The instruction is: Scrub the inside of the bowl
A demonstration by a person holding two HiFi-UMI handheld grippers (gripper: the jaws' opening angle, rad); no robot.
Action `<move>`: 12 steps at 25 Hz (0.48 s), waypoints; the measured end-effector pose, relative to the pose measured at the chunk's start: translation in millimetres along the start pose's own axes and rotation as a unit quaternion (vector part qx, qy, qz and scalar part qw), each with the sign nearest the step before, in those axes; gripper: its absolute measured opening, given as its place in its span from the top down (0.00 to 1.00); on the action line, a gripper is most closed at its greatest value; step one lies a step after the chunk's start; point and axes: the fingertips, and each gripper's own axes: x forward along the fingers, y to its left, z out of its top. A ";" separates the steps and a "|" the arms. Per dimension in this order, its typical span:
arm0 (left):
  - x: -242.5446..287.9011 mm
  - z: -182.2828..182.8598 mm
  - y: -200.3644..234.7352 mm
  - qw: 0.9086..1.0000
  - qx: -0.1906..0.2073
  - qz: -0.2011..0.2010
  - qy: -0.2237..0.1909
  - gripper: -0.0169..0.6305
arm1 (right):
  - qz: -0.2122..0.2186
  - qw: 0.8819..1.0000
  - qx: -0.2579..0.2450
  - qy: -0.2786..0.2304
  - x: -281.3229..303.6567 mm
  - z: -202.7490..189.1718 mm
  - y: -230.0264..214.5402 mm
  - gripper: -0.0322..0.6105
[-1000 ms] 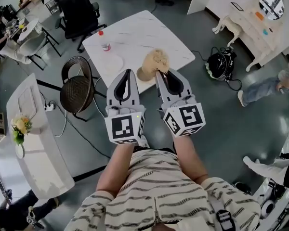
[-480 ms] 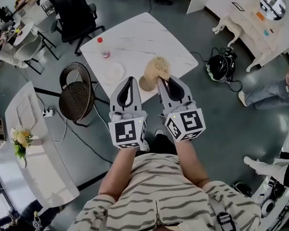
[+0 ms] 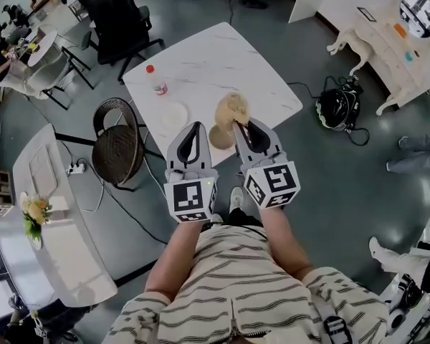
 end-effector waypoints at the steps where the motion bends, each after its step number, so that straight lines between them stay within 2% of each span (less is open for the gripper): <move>1: 5.9 -3.4 -0.5 1.000 0.000 0.001 0.003 0.97 | 0.003 1.000 -0.002 0.002 5.0 -1.2 -4.5 0.84; 12: 55.5 -35.1 -4.3 0.999 0.002 0.032 0.038 0.97 | 0.044 0.999 0.005 0.032 39.8 -26.6 -49.1 0.84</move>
